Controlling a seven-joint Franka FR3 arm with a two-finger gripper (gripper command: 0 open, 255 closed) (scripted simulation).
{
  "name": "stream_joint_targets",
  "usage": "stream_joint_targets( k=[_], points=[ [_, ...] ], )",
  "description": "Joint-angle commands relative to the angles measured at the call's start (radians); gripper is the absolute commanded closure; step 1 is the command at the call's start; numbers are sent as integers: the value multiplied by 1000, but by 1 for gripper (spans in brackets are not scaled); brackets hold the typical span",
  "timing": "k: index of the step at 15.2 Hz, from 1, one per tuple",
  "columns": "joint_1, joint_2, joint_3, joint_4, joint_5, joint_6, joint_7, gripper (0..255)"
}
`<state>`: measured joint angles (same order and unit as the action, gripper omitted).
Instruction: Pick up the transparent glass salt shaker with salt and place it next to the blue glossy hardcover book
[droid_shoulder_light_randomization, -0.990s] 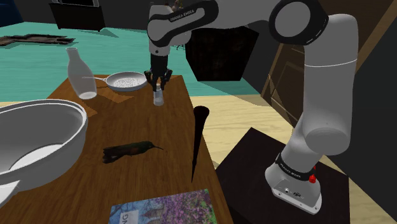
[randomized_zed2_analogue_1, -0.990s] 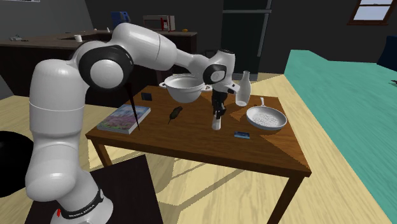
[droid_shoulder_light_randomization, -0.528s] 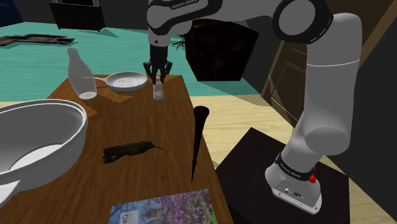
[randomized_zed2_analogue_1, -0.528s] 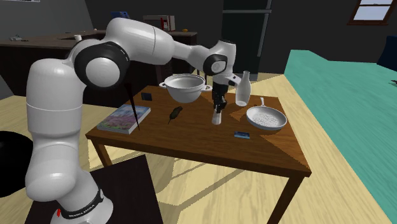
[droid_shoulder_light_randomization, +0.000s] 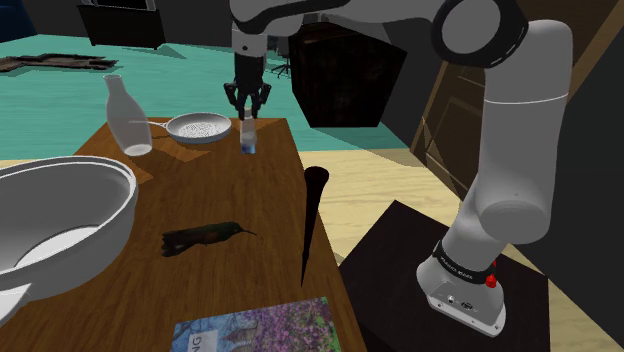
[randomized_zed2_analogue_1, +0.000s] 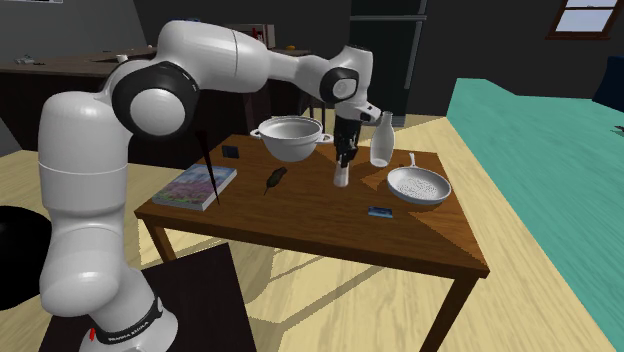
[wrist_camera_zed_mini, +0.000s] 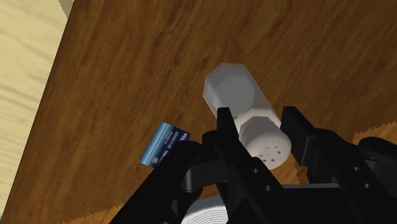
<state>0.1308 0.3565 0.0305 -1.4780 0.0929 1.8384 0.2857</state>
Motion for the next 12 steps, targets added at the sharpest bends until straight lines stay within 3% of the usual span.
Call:
stream_joint_targets(
  k=[1,12],
  points=[
    [0,0,0,29,-1,-29,2,255],
    [-1,12,0,195,-3,-182,16,255]
  ],
)
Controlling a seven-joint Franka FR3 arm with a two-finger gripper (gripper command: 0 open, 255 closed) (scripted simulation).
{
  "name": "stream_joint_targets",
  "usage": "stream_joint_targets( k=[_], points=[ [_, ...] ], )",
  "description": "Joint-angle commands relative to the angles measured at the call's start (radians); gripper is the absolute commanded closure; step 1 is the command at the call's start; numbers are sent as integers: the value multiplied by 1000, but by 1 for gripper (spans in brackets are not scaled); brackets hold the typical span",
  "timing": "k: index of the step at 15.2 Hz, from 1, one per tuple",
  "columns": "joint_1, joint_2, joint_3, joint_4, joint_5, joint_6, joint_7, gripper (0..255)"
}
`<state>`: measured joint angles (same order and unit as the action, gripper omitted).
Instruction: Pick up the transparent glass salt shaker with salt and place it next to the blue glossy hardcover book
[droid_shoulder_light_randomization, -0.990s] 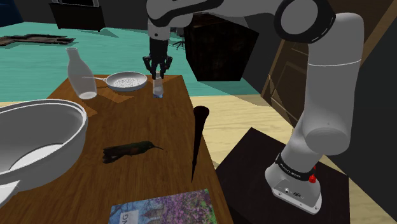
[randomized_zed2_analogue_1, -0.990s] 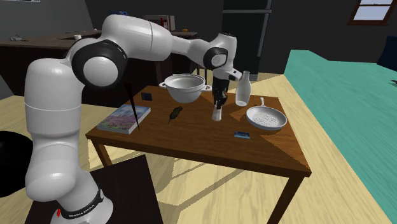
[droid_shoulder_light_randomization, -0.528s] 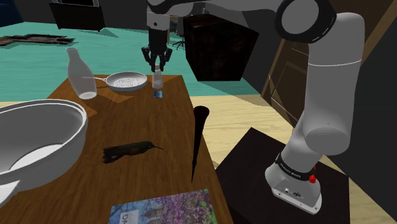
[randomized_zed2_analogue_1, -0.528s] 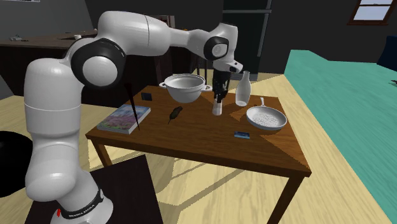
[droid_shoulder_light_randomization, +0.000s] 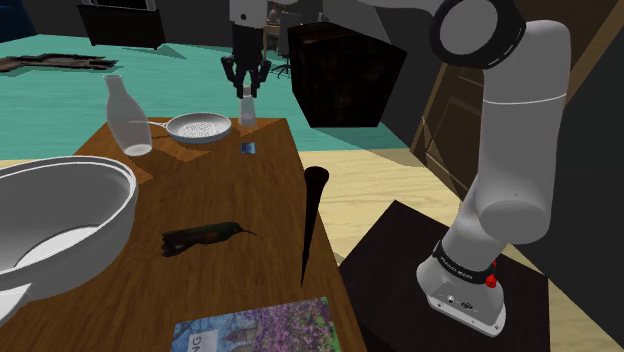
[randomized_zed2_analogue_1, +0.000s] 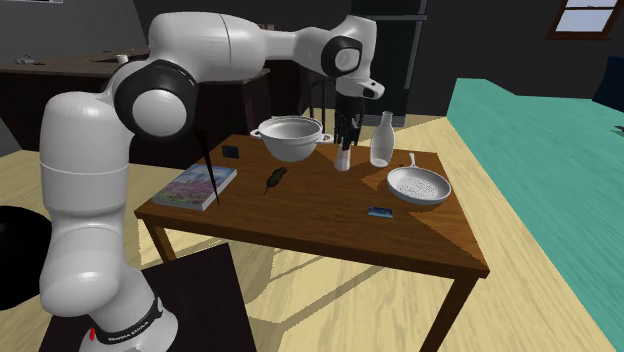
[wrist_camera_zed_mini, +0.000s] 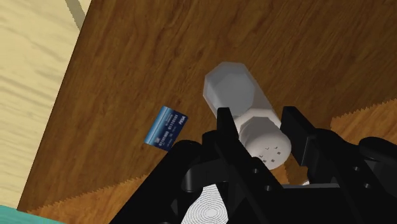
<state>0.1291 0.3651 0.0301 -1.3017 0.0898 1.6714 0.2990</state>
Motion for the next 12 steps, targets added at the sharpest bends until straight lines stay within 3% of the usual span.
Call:
stream_joint_targets(
  k=[1,12],
  points=[
    [1,4,0,21,0,-18,3,255],
    [124,-263,77,-353,-2,109,194,255]
  ],
)
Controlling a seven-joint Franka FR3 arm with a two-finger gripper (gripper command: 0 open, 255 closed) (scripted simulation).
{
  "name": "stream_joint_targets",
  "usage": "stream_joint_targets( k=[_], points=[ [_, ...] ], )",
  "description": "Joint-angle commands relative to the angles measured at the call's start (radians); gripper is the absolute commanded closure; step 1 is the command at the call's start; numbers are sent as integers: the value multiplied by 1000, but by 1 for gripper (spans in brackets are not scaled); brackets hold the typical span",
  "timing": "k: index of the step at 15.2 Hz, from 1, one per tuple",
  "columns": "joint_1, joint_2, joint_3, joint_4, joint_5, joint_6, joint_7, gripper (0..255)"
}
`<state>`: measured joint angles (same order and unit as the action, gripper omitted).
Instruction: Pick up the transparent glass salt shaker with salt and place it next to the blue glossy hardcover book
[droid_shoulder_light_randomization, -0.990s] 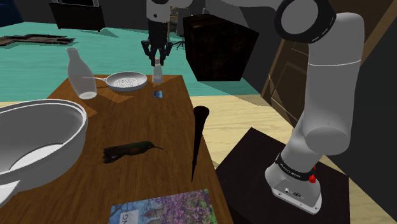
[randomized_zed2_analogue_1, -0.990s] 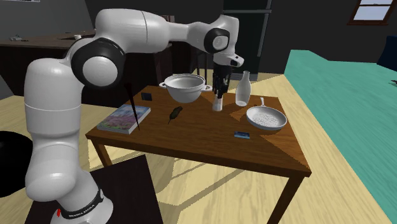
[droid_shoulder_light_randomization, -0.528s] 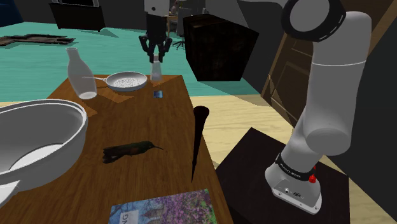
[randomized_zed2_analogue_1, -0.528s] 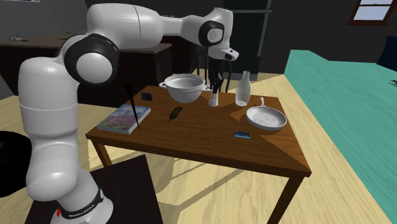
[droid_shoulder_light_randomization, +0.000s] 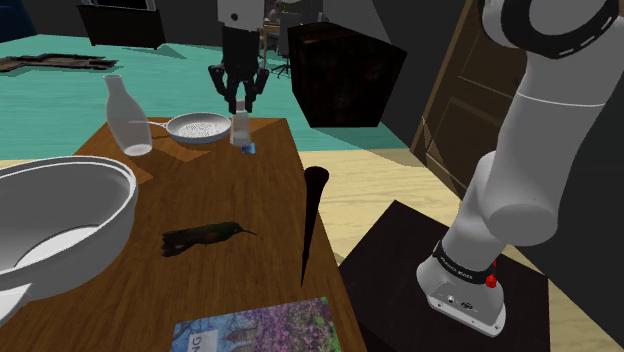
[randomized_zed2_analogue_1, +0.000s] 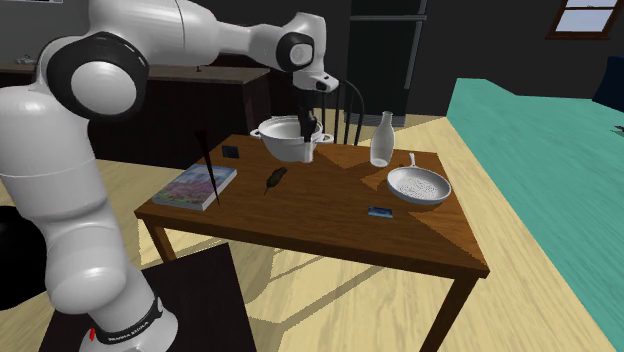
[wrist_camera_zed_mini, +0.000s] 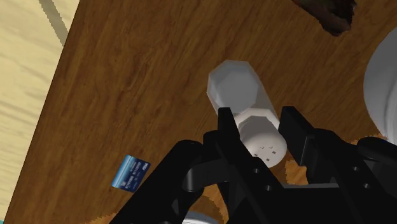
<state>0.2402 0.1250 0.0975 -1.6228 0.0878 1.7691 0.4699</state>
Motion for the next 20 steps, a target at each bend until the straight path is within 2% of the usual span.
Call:
stream_joint_targets(
  k=[1,10,20],
  points=[
    [24,-41,19,-55,1,18,42,255],
    [121,-158,112,-200,12,65,227,255],
    [218,-198,221,-259,18,104,429,255]
  ],
)
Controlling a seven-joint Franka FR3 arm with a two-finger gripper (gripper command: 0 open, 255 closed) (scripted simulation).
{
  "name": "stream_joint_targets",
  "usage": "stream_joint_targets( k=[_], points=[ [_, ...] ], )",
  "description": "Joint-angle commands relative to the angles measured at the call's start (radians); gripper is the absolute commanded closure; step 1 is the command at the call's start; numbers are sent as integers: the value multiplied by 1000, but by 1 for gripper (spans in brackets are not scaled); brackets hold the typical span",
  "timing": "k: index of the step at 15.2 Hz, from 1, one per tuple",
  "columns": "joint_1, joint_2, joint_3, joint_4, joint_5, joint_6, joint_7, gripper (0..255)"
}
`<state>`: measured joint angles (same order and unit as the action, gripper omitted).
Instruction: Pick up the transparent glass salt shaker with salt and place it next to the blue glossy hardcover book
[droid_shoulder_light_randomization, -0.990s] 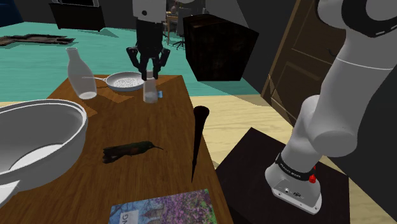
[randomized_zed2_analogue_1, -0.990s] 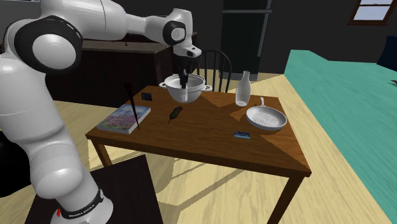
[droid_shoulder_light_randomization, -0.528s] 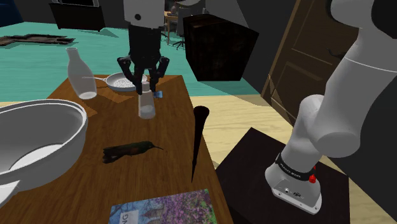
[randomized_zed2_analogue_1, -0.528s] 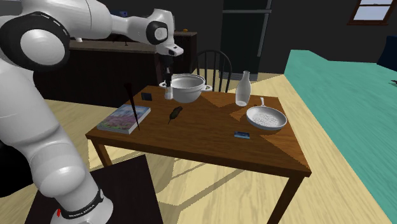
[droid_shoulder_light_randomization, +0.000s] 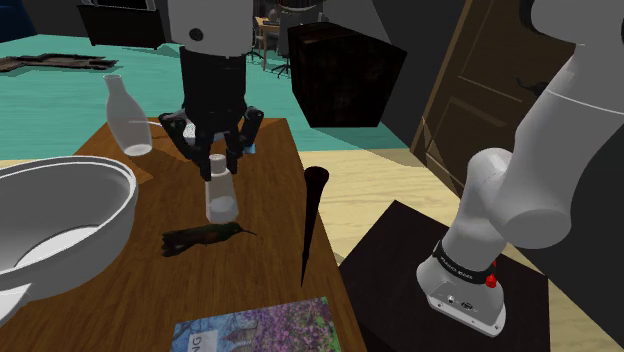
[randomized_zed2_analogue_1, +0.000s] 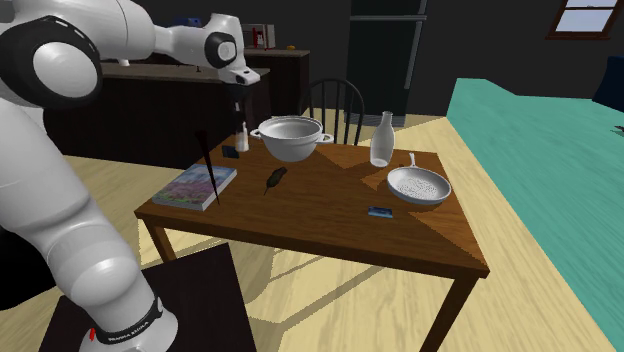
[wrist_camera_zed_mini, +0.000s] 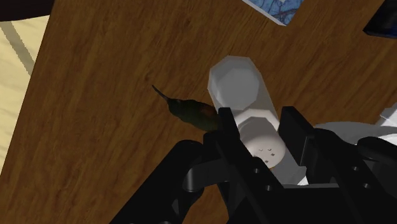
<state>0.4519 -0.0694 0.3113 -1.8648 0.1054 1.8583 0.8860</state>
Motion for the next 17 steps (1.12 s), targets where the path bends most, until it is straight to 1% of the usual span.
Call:
stream_joint_targets(
  k=[1,17],
  points=[
    [7,-3,8,-29,1,28,12,255],
    [11,38,14,-202,-3,240,5,255]
  ],
)
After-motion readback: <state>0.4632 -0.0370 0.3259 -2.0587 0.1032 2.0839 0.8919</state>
